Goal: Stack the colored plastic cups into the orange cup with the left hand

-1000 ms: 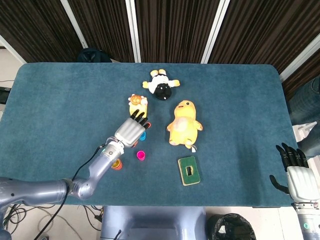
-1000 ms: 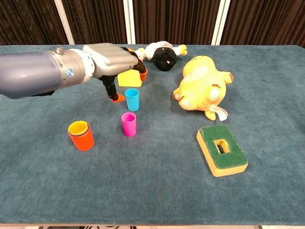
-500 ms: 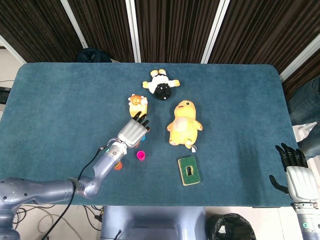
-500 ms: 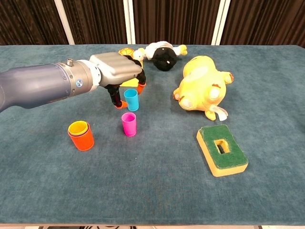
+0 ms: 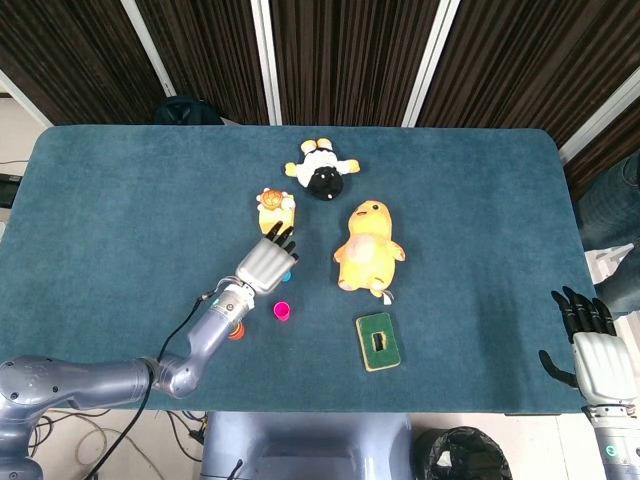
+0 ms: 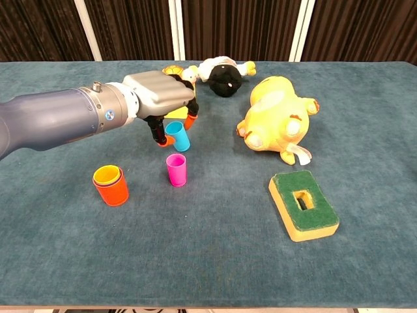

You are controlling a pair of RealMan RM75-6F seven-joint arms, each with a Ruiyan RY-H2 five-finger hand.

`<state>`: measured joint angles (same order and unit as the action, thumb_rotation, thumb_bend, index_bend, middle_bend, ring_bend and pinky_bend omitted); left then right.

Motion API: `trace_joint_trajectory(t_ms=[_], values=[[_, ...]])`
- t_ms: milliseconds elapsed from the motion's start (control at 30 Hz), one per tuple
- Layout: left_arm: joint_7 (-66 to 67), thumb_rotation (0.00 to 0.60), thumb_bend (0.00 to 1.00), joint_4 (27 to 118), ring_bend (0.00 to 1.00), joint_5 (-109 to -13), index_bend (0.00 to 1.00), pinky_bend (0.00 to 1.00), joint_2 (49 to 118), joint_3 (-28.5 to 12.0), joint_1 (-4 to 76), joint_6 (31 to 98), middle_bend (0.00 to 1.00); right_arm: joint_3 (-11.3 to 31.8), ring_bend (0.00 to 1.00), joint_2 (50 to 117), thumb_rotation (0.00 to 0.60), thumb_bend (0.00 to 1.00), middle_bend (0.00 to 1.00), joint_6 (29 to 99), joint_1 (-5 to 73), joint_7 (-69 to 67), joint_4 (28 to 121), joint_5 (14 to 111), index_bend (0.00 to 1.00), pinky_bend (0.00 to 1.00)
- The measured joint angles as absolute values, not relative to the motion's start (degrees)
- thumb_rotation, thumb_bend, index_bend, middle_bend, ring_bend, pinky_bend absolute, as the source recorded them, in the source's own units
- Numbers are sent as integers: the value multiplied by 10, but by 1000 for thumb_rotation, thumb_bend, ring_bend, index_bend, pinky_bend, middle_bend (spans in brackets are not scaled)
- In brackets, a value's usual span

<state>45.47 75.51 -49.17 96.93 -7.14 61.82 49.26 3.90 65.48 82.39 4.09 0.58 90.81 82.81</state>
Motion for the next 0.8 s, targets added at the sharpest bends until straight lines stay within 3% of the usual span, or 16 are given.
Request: trace_joint_trajectory(t_ms=[367, 800], values=[[463, 600, 312, 889, 0, -533, 470, 48, 884, -70, 607, 534, 233, 40, 72, 653, 600, 373, 43, 826, 40, 1, 908, 829, 60, 36], [475, 600, 313, 1121, 0, -599, 469, 43, 669, 5, 537, 589, 233, 37, 72, 653, 600, 373, 43, 827, 40, 8, 913, 834, 59, 36]])
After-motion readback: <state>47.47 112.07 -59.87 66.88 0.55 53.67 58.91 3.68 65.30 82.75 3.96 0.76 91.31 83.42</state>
